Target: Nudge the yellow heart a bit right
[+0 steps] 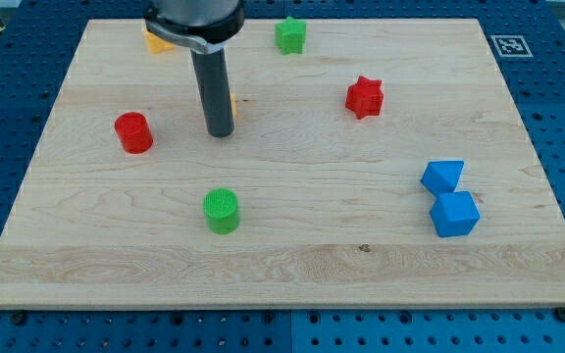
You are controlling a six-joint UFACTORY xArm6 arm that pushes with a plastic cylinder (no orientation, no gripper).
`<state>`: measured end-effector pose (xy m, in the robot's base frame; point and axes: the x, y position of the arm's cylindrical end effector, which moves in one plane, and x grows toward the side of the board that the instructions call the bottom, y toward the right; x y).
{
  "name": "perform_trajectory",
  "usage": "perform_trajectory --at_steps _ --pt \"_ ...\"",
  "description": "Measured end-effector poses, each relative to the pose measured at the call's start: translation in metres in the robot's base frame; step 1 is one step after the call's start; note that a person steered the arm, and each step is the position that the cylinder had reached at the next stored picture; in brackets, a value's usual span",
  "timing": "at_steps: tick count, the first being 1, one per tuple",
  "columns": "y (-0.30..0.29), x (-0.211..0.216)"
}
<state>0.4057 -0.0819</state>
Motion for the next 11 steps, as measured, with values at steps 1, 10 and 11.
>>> perform_trajectory --at_steps 1,10,11 --pt "-0.005 -0.02" --pt "-0.115 -0.181" --pt "-0.097 -0.156"
